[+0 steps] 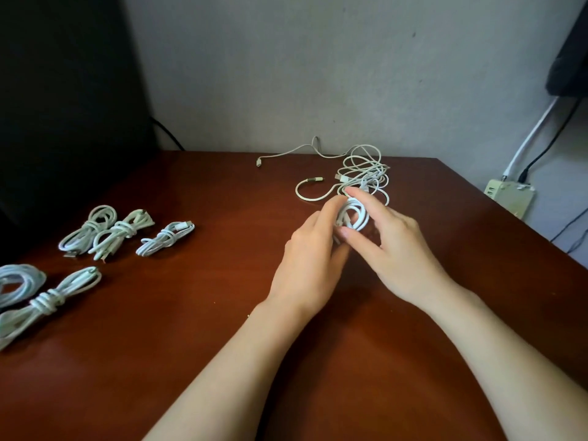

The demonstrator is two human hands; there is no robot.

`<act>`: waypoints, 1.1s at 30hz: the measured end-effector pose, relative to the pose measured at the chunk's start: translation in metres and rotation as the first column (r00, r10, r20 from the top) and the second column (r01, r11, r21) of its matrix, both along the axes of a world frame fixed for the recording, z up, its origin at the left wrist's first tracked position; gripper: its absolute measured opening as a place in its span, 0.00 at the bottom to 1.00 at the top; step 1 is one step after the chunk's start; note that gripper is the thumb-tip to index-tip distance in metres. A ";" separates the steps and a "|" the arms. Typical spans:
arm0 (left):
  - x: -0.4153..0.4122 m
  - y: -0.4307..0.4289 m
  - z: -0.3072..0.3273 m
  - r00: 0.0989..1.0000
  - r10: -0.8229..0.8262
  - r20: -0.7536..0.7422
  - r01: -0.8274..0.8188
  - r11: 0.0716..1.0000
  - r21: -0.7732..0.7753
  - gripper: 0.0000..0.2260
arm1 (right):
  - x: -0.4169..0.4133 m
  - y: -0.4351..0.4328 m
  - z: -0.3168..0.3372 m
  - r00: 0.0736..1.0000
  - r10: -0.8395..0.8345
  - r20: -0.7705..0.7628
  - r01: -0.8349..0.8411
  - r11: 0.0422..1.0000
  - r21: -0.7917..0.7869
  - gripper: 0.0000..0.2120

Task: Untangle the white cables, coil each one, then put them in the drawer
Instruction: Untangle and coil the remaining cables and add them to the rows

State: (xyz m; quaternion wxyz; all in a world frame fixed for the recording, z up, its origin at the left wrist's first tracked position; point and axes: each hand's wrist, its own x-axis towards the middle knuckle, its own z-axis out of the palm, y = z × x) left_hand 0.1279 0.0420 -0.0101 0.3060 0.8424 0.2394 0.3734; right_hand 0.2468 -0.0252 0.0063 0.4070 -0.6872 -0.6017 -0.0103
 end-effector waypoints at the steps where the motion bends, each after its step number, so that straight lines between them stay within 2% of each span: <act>1: -0.001 -0.001 0.001 1.000 0.019 0.002 -0.019 1.000 0.009 0.21 | 0.000 -0.001 0.000 1.000 0.002 0.016 -0.001 1.000 -0.023 0.27; 11: -0.003 -0.007 0.004 0.994 0.103 0.038 -0.106 0.989 0.100 0.10 | -0.001 0.001 0.002 0.983 -0.016 0.183 0.018 1.000 -0.010 0.19; 16: 0.000 -0.006 0.002 0.992 0.115 0.050 -0.120 0.986 0.114 0.09 | -0.007 0.005 -0.004 0.926 -0.129 0.355 0.095 0.989 0.112 0.13; 24: 0.001 0.000 -0.002 0.992 0.080 0.096 -0.087 0.994 0.063 0.10 | 0.000 0.004 -0.007 0.982 -0.074 0.173 0.055 0.992 0.110 0.10; 26: 0.002 0.000 0.000 0.991 0.061 0.116 -0.058 0.998 -0.030 0.11 | 0.004 0.006 -0.009 0.989 -0.087 0.123 0.068 0.986 0.154 0.10; 28: 0.004 -0.003 0.004 0.985 0.001 0.175 0.039 0.974 -0.225 0.13 | 0.008 0.007 -0.007 0.993 -0.103 0.052 0.091 0.978 0.186 0.10; 29: 0.005 -0.006 0.007 0.972 -0.030 0.233 0.114 0.927 -0.357 0.13 | 0.012 0.007 -0.006 0.995 -0.099 0.014 0.094 0.978 0.187 0.10; 31: 0.007 -0.008 0.013 0.934 -0.023 0.355 0.254 0.742 -0.620 0.12 | 0.018 0.006 -0.005 0.996 -0.071 -0.048 0.078 0.981 0.175 0.11; 33: 0.006 -0.005 0.016 0.915 0.021 0.403 0.327 0.549 -0.769 0.11 | 0.021 0.005 -0.005 0.997 -0.031 -0.072 0.044 0.982 0.182 0.12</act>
